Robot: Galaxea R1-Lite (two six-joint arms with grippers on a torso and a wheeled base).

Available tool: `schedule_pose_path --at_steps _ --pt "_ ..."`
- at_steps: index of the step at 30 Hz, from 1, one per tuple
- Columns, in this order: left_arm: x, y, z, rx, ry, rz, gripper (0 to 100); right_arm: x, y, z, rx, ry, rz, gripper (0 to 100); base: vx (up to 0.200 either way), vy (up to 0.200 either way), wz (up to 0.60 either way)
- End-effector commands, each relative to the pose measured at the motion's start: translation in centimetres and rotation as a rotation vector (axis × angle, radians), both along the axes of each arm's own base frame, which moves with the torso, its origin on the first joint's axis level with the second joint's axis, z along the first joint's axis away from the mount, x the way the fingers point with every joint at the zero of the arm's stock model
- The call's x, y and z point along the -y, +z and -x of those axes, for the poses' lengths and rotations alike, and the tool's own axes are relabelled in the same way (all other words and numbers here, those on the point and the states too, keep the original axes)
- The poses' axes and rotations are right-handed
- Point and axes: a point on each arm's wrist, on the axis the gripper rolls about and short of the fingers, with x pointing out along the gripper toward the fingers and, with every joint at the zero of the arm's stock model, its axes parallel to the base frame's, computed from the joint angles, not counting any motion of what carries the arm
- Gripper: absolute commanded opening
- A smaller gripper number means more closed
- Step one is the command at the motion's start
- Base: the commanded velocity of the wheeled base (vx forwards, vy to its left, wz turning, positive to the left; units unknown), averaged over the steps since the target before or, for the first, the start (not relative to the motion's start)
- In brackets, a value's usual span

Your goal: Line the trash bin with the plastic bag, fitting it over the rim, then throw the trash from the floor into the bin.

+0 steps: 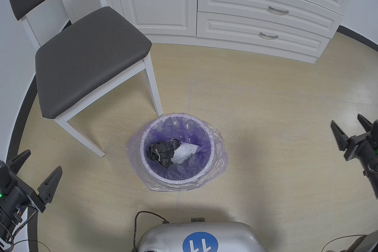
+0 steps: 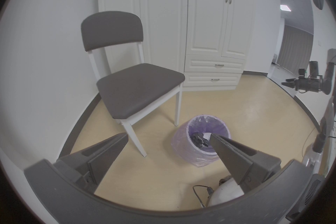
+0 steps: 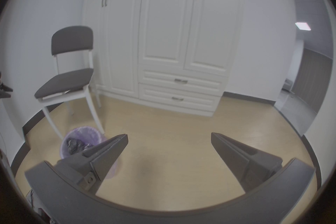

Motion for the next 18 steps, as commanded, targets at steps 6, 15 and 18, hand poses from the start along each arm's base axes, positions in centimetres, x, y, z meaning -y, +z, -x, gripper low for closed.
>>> schedule_pose_path --at_steps 6,15,18 --pt "-1.5 0.5 5.5 0.255 0.153 0.053 100 3.2 0.3 14.4 0.378 -0.191 -0.056 100 0.0 0.0 0.0" --pt "-2.1 -0.6 8.3 0.344 0.22 0.069 100 3.2 -2.1 17.2 0.425 -0.132 -0.133 100 0.0 0.0 0.0" --pt "-2.1 -1.2 8.9 0.341 0.26 0.061 100 3.2 -2.5 17.8 0.449 -0.132 -0.135 100 0.0 0.0 0.0"
